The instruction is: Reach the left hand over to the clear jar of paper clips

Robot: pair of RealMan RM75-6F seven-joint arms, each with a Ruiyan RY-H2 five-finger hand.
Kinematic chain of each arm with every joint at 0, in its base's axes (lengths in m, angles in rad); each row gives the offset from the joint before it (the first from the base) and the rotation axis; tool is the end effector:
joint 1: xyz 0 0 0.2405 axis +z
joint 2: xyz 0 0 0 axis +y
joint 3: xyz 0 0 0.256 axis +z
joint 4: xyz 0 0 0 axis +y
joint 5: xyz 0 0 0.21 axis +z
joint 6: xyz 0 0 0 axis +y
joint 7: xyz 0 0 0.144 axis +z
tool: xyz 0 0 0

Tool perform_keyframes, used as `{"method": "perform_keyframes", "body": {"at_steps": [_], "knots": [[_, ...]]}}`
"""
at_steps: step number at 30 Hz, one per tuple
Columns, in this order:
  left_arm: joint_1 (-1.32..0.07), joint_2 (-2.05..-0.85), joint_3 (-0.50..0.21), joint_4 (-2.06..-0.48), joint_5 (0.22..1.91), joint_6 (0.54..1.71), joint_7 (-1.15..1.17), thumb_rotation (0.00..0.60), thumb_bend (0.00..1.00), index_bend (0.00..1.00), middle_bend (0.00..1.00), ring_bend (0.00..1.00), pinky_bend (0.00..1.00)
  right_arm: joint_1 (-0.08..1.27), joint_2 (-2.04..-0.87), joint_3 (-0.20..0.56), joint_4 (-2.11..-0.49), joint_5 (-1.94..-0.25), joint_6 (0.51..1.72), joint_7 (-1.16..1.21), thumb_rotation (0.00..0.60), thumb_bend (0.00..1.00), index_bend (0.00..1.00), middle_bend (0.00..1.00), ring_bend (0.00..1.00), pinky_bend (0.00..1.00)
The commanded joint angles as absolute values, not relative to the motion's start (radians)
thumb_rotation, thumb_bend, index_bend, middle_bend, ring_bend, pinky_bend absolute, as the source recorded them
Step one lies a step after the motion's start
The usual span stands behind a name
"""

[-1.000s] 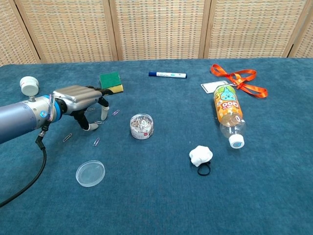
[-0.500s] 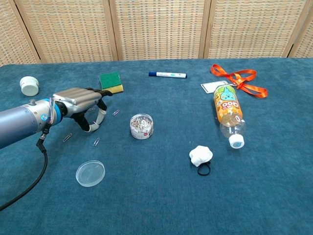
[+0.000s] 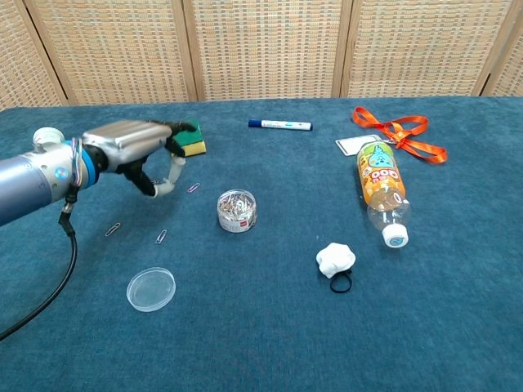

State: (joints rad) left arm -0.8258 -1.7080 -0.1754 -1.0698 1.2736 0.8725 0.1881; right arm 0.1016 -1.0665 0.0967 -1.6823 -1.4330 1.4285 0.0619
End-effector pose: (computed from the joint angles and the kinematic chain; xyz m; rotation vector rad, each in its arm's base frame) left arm -0.1591 0.3899 -0.0438 -1.9310 -0.7755 -0.8793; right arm -0.3051 -0.1948 0.1717 1.3184 -0.9903 0.9511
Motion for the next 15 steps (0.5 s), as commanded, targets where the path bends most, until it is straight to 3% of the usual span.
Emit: {"method": "perform_keyframes", "body": {"at_steps": [1,15], "knots": [[-0.833,-1.658,-0.201,-1.213,1.342,0.934,0.081,0.6,0.42,0.71,0.0,0.0,0.0,0.1,-1.065,0.098,-1.683,-1.435,1.434,0.068,0.6,0.0,0.0,0.0,0.0,0.0],[-0.864,-1.696,-0.215,-1.28,1.204,0.878,0.249,0.6,0.42,0.71,0.0,0.0,0.0,0.088,-1.048,0.098,-1.676,-1.441,1.449,0.117,0.6,0.0,0.0,0.0,0.0,0.0]]}}
